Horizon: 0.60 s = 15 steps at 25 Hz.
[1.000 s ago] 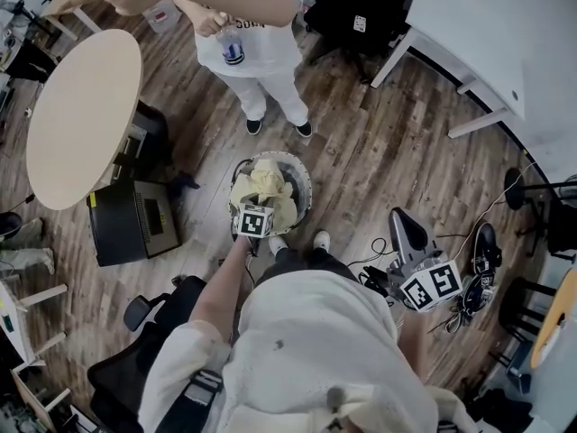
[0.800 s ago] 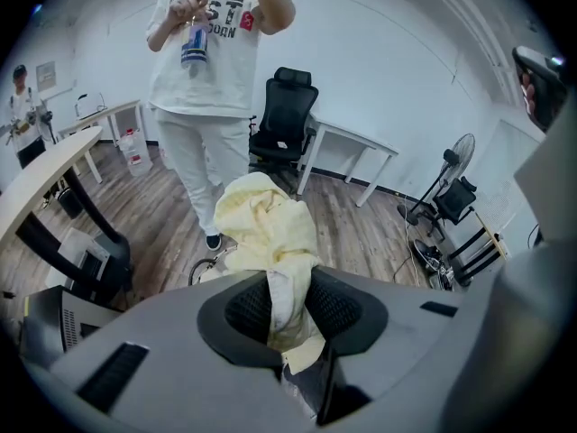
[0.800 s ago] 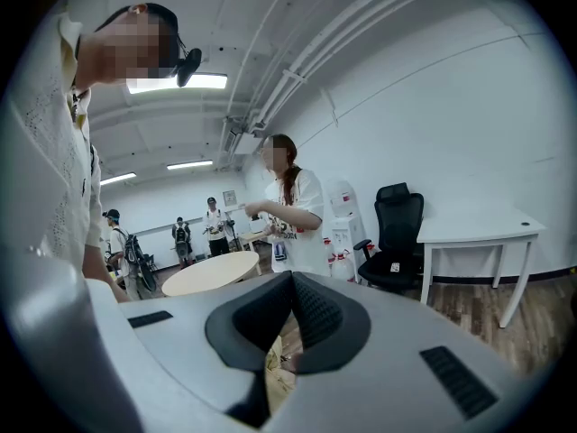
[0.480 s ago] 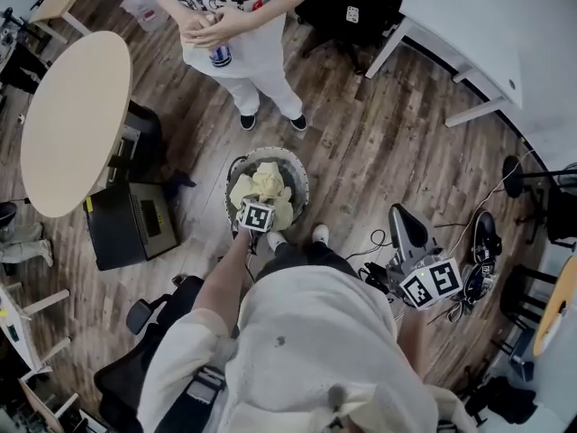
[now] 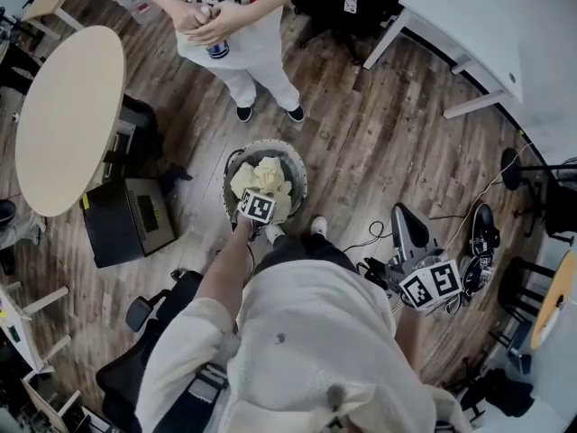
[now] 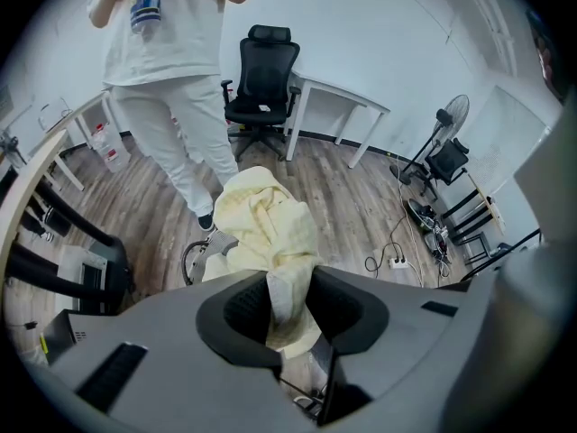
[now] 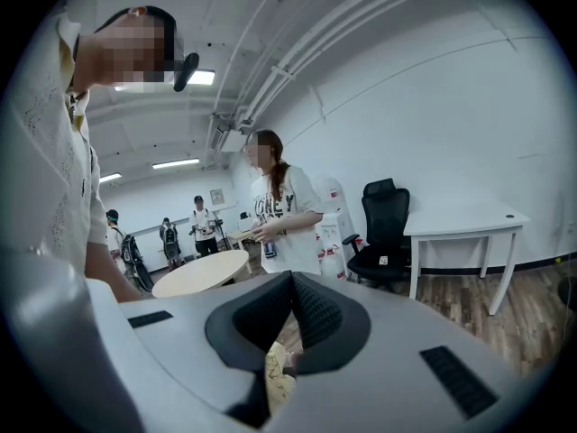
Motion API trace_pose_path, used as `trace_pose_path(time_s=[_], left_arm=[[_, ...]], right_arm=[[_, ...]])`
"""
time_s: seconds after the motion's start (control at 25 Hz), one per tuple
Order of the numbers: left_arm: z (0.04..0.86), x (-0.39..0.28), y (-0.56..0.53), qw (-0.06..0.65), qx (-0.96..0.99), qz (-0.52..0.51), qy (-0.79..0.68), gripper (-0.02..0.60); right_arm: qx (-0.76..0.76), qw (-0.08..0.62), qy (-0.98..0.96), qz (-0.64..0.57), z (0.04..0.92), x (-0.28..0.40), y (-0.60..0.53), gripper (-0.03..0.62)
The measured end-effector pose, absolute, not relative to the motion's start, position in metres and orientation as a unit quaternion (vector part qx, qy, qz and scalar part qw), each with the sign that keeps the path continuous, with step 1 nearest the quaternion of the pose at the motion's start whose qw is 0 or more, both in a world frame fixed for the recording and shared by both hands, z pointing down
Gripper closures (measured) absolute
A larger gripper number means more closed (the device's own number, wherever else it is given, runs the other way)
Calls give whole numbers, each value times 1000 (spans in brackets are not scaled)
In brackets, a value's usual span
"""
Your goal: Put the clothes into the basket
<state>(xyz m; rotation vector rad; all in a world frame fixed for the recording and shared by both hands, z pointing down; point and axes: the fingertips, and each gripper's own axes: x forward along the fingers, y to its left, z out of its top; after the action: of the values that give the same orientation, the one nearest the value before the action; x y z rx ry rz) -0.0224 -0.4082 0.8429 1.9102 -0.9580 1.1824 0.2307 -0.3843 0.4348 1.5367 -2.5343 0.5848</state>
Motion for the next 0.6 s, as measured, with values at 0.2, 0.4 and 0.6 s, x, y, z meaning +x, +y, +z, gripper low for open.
trace_pose_path(time_s=[0.2,0.4,0.6], left_arm=[[848,-21,-403,333,738,469,-353,464],[852,-21,-396,332,738,481,-338,454],[856,-31,-392,335,729,488,-343,449]], right_arm=[[513,61,-833,196,436,232,-382,586],[517,60,-831,197,437,236,-381,586],[513,61,-832,201,441,233,-381,586]])
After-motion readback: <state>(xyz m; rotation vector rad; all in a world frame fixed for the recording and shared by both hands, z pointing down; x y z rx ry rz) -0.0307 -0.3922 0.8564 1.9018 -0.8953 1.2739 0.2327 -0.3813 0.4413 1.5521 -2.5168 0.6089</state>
